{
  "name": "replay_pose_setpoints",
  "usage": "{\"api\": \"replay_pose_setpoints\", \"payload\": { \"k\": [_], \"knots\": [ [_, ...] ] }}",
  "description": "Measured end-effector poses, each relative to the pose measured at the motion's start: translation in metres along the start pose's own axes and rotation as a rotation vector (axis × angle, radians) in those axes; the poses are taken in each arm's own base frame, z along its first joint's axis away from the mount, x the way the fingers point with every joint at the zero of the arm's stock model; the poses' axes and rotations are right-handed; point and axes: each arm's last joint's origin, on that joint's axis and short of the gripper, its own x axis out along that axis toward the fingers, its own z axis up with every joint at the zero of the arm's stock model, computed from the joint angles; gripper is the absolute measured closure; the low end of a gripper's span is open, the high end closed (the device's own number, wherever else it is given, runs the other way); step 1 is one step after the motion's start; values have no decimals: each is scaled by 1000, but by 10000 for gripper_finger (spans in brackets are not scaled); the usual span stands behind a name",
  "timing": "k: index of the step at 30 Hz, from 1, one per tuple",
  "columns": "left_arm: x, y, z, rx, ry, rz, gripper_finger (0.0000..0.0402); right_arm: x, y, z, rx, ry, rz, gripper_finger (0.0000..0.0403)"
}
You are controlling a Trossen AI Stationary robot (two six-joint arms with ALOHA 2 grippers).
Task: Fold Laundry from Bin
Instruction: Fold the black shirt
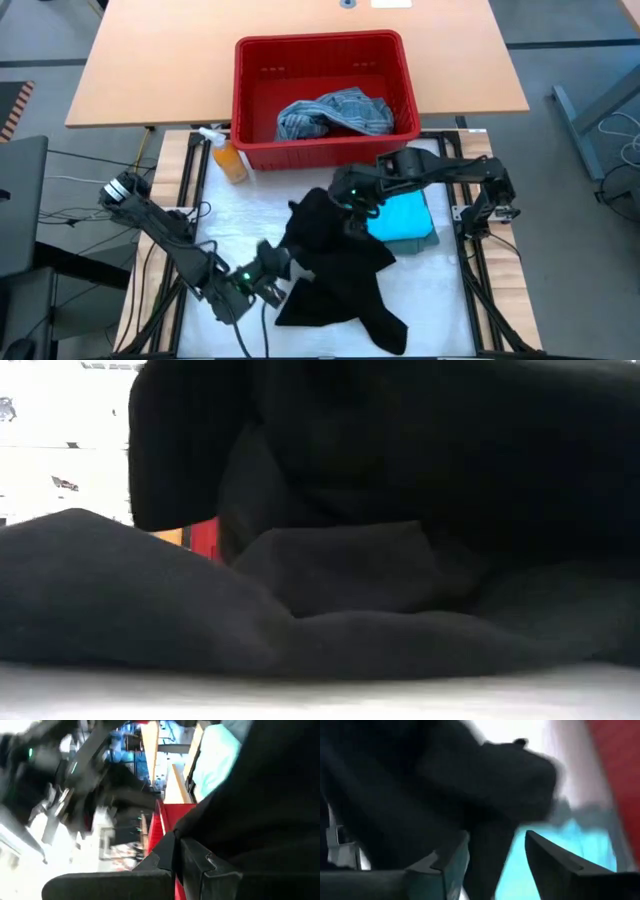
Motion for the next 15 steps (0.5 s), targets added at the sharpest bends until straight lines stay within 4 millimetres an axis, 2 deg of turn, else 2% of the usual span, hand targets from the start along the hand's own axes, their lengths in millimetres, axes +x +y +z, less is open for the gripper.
{"api": "replay_pose_setpoints", "payload": {
  "k": [5, 9, 12, 15],
  "knots": [
    [-6, 17, -27, -121, 5, -45, 401, -12, 21, -21, 43, 92, -6, 162],
    [-19, 31, -49, -253, -12, -88, 401, -18, 62, -42, 17, 61, 7, 163],
    [-26, 32, -59, -324, -51, -150, 401, 1, 101, -60, -76, -2, 13, 163],
    [-28, 28, -65, -345, -67, -204, 401, 38, 130, -82, -87, -68, 28, 164]
  ]
}}
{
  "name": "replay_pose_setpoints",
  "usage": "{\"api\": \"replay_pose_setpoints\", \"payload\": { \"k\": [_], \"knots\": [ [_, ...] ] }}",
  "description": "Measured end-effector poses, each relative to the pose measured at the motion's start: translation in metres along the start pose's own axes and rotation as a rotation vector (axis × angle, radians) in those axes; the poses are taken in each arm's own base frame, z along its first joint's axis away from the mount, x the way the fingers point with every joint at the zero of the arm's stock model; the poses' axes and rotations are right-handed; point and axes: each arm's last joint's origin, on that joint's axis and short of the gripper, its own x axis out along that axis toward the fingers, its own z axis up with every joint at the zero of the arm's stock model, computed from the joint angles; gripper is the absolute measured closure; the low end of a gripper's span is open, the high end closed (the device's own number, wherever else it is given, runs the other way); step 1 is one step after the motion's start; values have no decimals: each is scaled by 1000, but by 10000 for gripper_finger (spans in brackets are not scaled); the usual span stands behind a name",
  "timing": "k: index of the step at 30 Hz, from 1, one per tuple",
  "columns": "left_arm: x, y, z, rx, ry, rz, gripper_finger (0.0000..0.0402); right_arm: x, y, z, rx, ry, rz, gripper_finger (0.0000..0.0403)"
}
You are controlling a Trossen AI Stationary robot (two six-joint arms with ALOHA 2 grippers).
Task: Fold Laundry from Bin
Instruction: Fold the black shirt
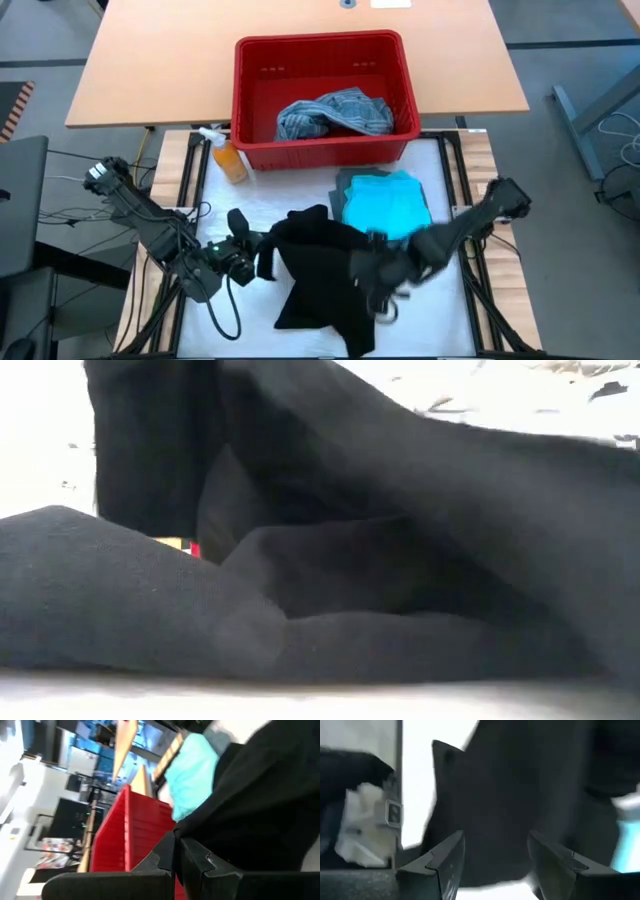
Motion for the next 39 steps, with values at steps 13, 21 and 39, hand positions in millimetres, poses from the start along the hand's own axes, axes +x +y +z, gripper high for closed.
{"api": "replay_pose_setpoints", "payload": {
  "k": [13, 21, 39],
  "knots": [
    [1, -10, -12, -24, 58, -115, 401, 95, 75, -80, 142, -282, 317, 164],
    [1, -12, -13, -94, 59, -151, 401, 128, 114, -98, -55, -194, 355, 164],
    [1, -13, -13, -189, 56, -201, 401, 188, 126, -138, -159, -21, 277, 172]
  ]
}}
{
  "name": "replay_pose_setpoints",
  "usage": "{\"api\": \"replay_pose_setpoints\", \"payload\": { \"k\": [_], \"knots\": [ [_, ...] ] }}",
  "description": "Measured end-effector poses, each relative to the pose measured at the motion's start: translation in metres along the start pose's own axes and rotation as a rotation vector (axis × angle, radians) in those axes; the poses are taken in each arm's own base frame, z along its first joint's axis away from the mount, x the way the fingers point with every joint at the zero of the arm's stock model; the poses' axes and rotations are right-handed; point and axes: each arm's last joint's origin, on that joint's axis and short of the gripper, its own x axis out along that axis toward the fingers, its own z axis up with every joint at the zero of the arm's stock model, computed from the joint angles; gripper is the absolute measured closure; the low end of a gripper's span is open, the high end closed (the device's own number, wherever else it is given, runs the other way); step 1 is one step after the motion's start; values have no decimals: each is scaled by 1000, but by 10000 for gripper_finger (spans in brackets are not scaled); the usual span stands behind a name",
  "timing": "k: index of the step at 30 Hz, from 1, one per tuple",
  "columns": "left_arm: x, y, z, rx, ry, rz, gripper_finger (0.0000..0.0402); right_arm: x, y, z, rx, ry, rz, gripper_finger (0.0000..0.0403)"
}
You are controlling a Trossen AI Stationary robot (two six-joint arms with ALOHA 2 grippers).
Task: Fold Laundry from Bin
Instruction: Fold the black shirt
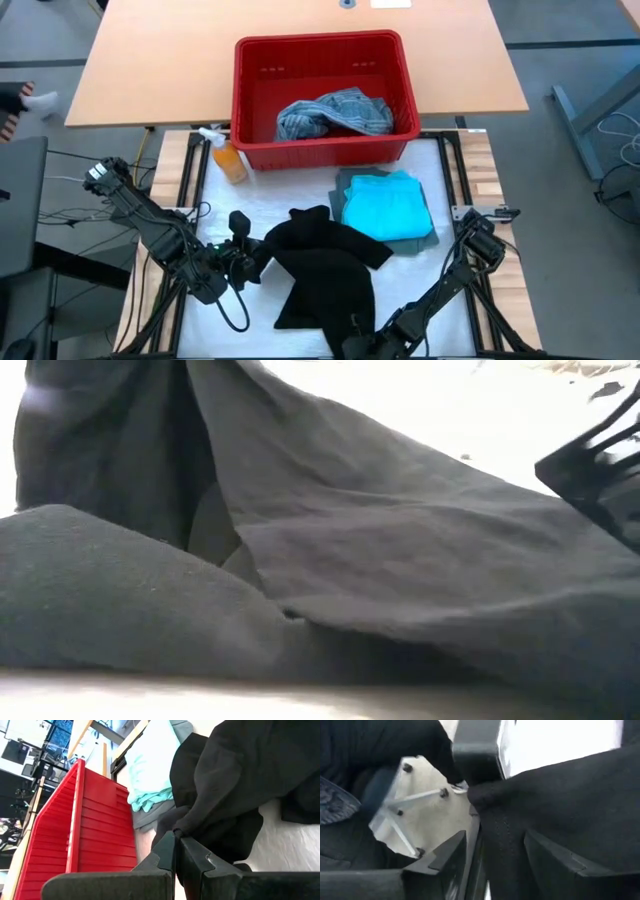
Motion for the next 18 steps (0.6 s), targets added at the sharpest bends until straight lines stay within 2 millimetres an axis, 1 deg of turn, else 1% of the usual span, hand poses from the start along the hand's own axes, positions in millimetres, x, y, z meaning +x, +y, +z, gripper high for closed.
{"api": "replay_pose_setpoints", "payload": {
  "k": [1, 3, 6, 9, 10, 11, 14, 16, 18],
  "knots": [
    [0, 0, 0, -3, 0, 0, 401, 0, 0, -4, -6, 26, -20, 181],
    [0, 0, 0, -5, 1, -1, 401, -3, -3, -9, -14, 74, -72, 214],
    [0, -1, 0, -4, -1, -22, 401, -9, -6, -15, -39, 119, -154, 292],
    [0, -1, 0, -9, -3, -41, 401, -17, -7, -14, -43, 130, -169, 373],
    [0, -1, 0, -13, -4, -47, 401, -20, -8, -12, -44, 140, -167, 383],
    [0, -2, 0, -16, -5, -53, 401, -23, -9, -10, -40, 148, -161, 384],
    [0, -2, 0, -16, -6, -60, 401, -39, -13, -3, -27, 156, -154, 376],
    [0, -2, 0, -16, -6, -60, 401, -57, -14, 9, -11, 119, -132, 378],
    [0, -2, 1, -11, -12, -58, 401, -85, -12, 28, 4, 36, -82, 385]
  ]
}}
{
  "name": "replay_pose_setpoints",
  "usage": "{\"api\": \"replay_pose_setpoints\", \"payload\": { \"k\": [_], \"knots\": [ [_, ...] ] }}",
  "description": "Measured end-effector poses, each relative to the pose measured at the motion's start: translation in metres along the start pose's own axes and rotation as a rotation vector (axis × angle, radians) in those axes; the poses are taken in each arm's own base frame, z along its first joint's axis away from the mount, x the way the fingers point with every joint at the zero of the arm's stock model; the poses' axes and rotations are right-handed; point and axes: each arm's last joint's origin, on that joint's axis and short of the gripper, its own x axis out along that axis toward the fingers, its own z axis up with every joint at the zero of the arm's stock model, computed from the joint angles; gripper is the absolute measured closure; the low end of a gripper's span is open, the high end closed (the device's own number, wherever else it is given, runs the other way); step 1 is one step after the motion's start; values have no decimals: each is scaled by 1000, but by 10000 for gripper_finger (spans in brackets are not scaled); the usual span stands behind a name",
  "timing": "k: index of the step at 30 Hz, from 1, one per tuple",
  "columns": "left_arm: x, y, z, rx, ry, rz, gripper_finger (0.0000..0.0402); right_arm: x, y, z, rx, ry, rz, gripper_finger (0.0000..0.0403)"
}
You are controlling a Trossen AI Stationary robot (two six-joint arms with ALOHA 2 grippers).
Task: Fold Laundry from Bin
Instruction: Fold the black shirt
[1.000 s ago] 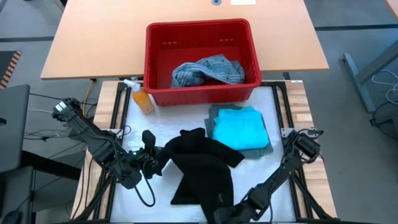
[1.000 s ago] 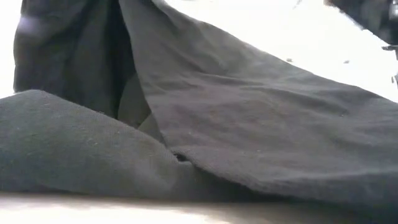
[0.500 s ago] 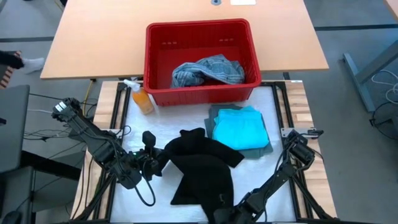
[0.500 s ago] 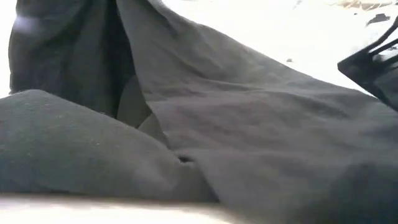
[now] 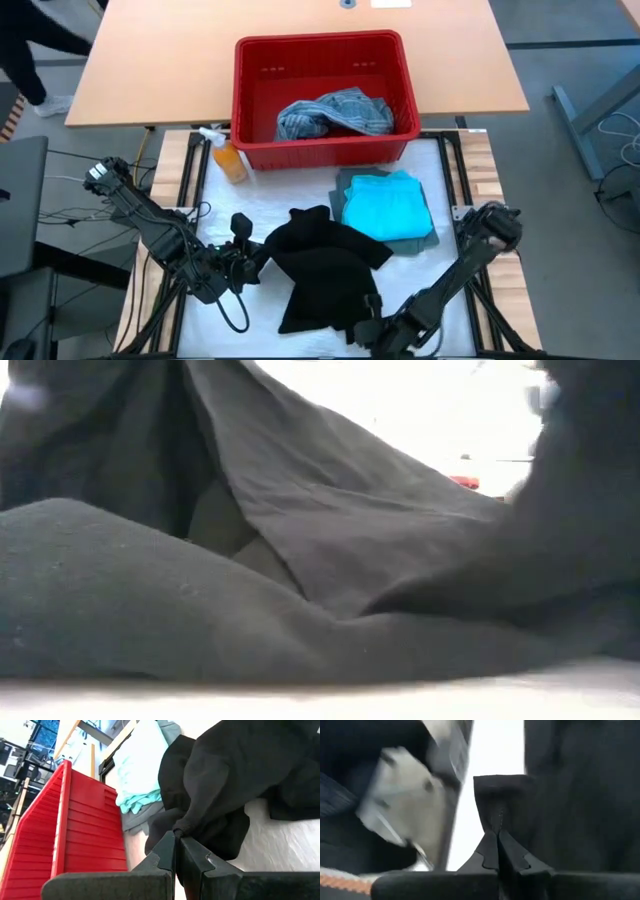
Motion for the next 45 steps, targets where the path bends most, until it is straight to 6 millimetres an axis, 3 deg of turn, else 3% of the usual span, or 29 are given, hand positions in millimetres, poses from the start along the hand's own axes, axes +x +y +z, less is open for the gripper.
{"api": "replay_pose_setpoints", "payload": {
  "k": [5, 11, 18, 26, 32, 39, 45],
  "knots": [
    [-9, 4, 8, 16, -50, 83, 401, -71, -9, 28, -64, -202, 30, 386],
    [-48, 29, 27, -62, -180, 294, 401, -171, -25, 53, -252, -583, -48, 386],
    [-102, 86, 37, -211, -238, 499, 401, -277, -53, 72, -548, -1074, -219, 386],
    [-153, 152, 43, -287, -380, 526, 401, -370, -109, 75, -544, -1388, -523, 386],
    [-179, 189, 45, -263, -412, 571, 401, -412, -143, 80, -564, -1500, -623, 386],
    [-200, 229, 47, -262, -379, 681, 401, -454, -165, 92, -550, -1547, -711, 386],
    [-206, 244, 56, -214, -357, 730, 401, -459, -167, 105, -582, -1499, -622, 386]
  ]
}}
